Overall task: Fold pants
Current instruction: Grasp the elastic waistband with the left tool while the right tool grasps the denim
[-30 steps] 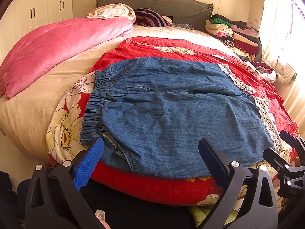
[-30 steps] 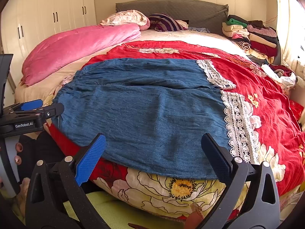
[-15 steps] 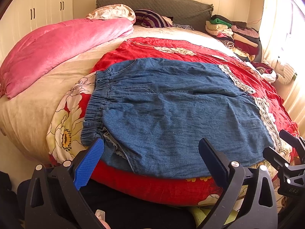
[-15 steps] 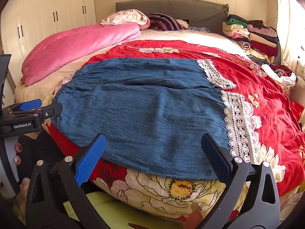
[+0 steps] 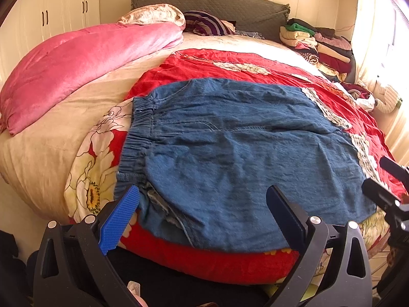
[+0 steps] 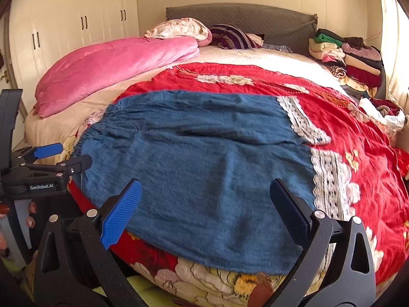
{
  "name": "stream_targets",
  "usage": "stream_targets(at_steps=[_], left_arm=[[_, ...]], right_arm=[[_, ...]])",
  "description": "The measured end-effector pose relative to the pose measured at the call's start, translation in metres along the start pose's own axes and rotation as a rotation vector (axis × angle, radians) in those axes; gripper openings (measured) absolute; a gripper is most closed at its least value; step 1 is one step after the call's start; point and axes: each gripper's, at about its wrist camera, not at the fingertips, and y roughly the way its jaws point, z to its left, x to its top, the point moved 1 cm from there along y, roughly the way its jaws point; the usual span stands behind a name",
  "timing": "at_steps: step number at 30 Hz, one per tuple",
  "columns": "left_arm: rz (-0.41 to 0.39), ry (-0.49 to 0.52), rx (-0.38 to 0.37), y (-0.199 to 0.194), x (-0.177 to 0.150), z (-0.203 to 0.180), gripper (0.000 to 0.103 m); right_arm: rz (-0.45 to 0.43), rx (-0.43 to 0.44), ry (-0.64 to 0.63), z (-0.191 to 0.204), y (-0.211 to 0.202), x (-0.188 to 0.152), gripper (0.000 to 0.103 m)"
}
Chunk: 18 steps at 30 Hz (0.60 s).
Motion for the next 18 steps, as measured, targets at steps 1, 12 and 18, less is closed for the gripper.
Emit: stream_targets(at_steps=[1,12,18], left_arm=[[0.006,-0.004,-0.007,0.002,0.002,0.002,0.099],[0.024,-0.044,0.019,0.031,0.048,0.037,0.099],[0.021,-0.089,0.047,0.047,0.074,0.064,0.099]], right_arm=[[0.007,0.009,0.001,-0.001,0.004,0.005,0.095],[0.059,0.052,-0.016,-0.006,0.060,0.061,0.095],[0.054,0.089,-0.042,-0.005,0.087,0.100,0.095]])
